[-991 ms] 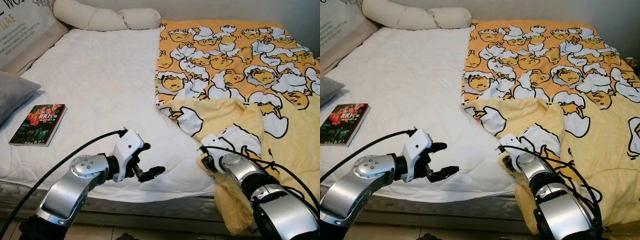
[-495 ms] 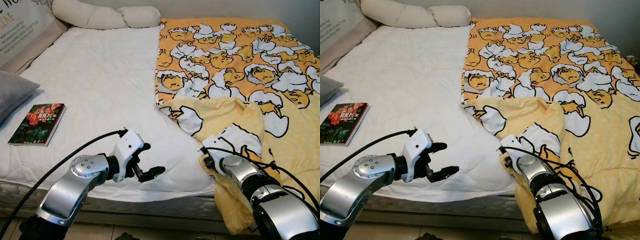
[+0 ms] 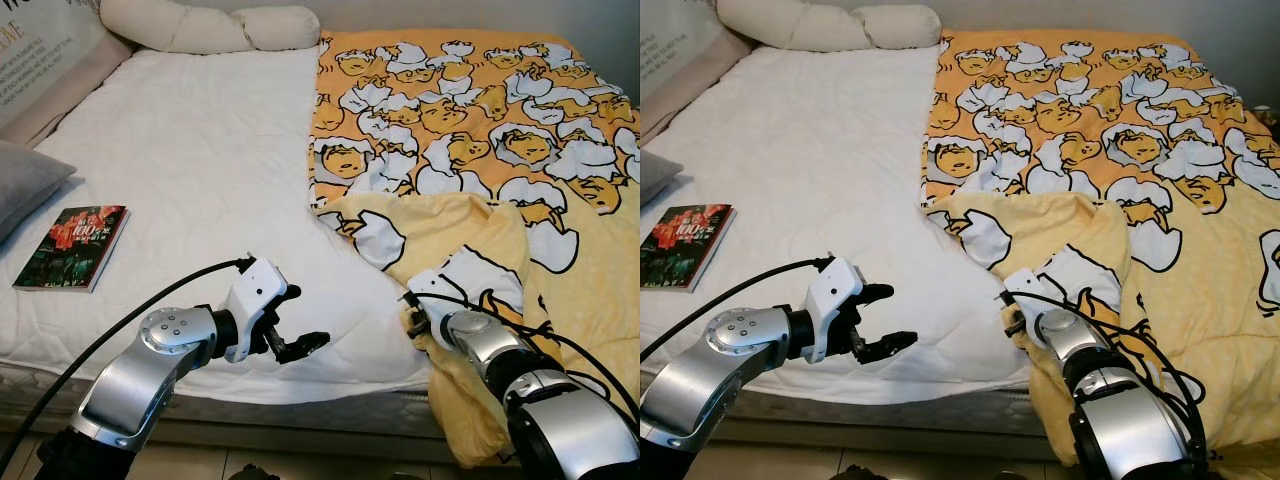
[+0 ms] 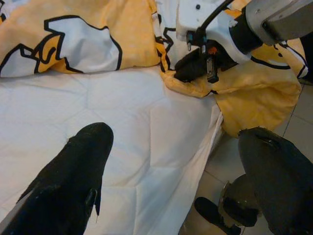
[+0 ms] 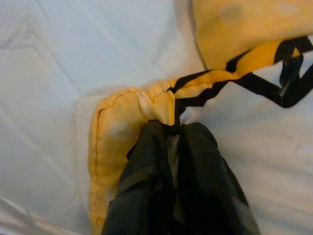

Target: Clean up the room

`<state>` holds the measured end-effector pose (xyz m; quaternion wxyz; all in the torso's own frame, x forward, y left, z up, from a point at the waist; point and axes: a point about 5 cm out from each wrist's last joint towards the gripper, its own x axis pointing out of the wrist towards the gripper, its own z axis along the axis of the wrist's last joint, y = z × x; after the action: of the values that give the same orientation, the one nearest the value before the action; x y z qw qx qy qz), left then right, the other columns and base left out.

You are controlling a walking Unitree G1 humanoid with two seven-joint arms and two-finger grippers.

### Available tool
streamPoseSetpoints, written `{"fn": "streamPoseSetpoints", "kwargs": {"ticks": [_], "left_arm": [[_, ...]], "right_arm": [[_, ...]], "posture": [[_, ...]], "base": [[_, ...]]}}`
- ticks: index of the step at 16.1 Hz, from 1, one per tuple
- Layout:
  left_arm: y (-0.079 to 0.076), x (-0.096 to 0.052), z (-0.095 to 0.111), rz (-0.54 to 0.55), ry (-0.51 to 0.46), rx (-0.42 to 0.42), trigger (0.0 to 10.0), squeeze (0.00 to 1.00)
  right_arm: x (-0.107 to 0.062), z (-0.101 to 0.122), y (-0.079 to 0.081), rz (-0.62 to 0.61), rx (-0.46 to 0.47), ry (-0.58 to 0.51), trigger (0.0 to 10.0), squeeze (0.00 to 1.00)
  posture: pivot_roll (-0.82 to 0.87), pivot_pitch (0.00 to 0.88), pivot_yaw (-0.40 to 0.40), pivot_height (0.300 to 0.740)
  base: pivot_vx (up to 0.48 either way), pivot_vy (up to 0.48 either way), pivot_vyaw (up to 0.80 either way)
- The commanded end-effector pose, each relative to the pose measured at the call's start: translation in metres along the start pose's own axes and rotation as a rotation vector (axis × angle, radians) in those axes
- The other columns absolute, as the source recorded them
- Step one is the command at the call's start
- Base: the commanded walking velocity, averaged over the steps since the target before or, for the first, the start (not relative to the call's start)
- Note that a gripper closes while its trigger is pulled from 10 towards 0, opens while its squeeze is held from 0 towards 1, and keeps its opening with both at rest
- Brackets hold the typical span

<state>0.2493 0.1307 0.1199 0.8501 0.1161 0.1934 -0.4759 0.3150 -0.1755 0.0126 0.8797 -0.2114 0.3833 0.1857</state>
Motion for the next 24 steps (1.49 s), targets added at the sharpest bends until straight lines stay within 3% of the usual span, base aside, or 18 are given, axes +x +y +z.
{"fn": "streamPoseSetpoints", "kwargs": {"ticks": [1, 4, 6, 9, 10, 13, 14, 15, 16, 17, 20, 22, 23, 24], "left_arm": [[0.001, 0.000, 0.002, -0.004, 0.005, 0.017, 10.0, 0.00], [0.002, 0.001, 0.003, 0.002, 0.001, 0.018, 10.0, 0.00], [0.003, 0.001, 0.004, 0.005, -0.003, 0.020, 10.0, 0.00], [0.003, 0.002, 0.005, -0.005, -0.005, 0.030, 10.0, 0.00], [0.002, 0.005, 0.006, -0.020, -0.009, 0.032, 10.0, 0.00], [0.000, 0.008, 0.007, -0.040, -0.011, 0.038, 10.0, 0.00], [-0.001, 0.010, 0.007, -0.046, -0.011, 0.041, 10.0, 0.00], [-0.001, 0.011, 0.007, -0.049, -0.010, 0.045, 10.0, 0.00], [-0.001, 0.011, 0.007, -0.049, -0.010, 0.047, 10.0, 0.00], [0.001, 0.011, 0.008, -0.049, -0.010, 0.051, 10.0, 0.00], [0.001, 0.011, 0.008, -0.047, -0.010, 0.058, 10.0, 0.00], [0.000, 0.011, 0.006, -0.047, -0.008, 0.060, 10.0, 0.00], [0.000, 0.011, 0.006, -0.047, -0.009, 0.061, 10.0, 0.00], [0.001, 0.012, 0.006, -0.040, -0.014, 0.064, 10.0, 0.00]], "right_arm": [[0.000, 0.006, 0.001, 0.039, 0.037, -0.040, 0.0, 0.00], [-0.005, 0.018, 0.006, 0.231, 0.086, -0.175, 0.0, 0.00], [-0.011, 0.016, 0.008, 0.393, 0.035, -0.220, 0.0, 0.00], [-0.033, -0.013, 0.012, 0.730, -0.134, -0.133, 0.0, 0.00], [-0.050, -0.029, 0.017, 0.898, -0.218, -0.064, 0.0, 0.00], [-0.068, -0.037, 0.025, 1.019, -0.255, -0.032, 0.0, 0.00], [-0.067, -0.033, 0.025, 0.964, -0.270, -0.055, 10.0, 0.00], [-0.066, -0.031, 0.024, 0.942, -0.251, -0.051, 10.0, 0.00], [-0.066, -0.028, 0.023, 0.930, -0.239, -0.060, 10.0, 0.06], [-0.065, -0.013, 0.019, 0.854, -0.180, -0.117, 10.0, 1.00], [-0.079, -0.003, 0.025, 0.942, -0.182, -0.132, 10.0, 1.00], [-0.092, -0.005, 0.030, 1.046, -0.222, -0.085, 10.0, 1.00], [-0.092, -0.006, 0.029, 1.016, -0.249, -0.079, 10.0, 1.00], [-0.078, 0.003, 0.022, 0.844, -0.245, -0.140, 10.0, 1.00]], "posture": [[0.00, 0.037, 0.029, 0.740], [0.00, 0.022, 0.025, 0.740], [0.00, 0.014, 0.024, 0.740], [-0.02, 0.000, 0.031, 0.740], [-0.03, 0.000, 0.033, 0.740], [-0.04, 0.000, 0.038, 0.740], [-0.04, 0.000, 0.041, 0.740], [-0.04, 0.000, 0.041, 0.740], [-0.04, 0.000, 0.041, 0.740], [-0.04, 0.000, 0.038, 0.740], [-0.04, 0.000, 0.032, 0.740], [-0.04, 0.000, 0.026, 0.740], [-0.04, 0.000, 0.023, 0.740], [-0.03, 0.000, 0.020, 0.740]], "base": [[0.000, 0.000, 0.00], [0.000, 0.000, 0.00], [0.000, 0.000, 0.00], [0.000, 0.000, 0.00], [0.000, 0.000, 0.00], [0.000, 0.000, 0.00], [0.000, 0.000, 0.00], [0.000, 0.000, 0.00], [0.000, 0.000, 0.00], [0.000, 0.000, 0.00], [0.000, 0.000, 0.00], [0.000, 0.000, 0.00], [0.000, 0.000, 0.00], [0.000, 0.000, 0.00]]}}
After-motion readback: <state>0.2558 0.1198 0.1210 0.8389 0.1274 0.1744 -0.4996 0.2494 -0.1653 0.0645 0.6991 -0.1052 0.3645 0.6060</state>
